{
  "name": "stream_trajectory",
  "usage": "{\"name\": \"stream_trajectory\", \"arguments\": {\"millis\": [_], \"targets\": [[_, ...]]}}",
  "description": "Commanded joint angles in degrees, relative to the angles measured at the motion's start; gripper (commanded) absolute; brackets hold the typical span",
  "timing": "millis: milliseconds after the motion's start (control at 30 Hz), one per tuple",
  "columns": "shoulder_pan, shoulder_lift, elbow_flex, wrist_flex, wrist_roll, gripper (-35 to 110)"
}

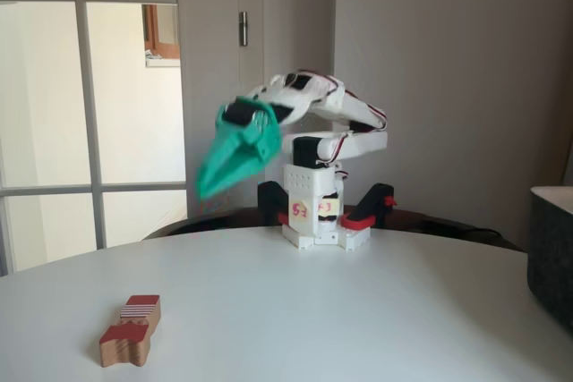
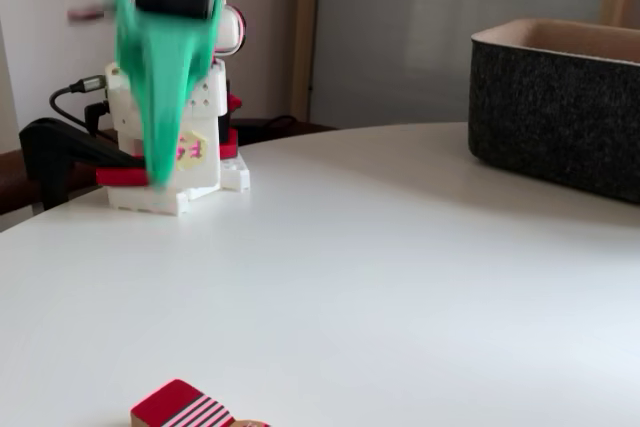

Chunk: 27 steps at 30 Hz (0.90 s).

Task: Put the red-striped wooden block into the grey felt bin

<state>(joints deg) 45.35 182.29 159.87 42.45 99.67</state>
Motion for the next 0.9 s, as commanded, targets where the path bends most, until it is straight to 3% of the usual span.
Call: {"name": "stream_trajectory", "arguments": {"millis": [0, 267, 867], "targets": [[-2.11, -5.71, -6.94, -6.15, 2.46, 2], [-10.2, -25.14, -27.86, -7.65, 0.97, 2], [-34.37, -68.12, -63.81, -7.65, -23.91, 6]]}}
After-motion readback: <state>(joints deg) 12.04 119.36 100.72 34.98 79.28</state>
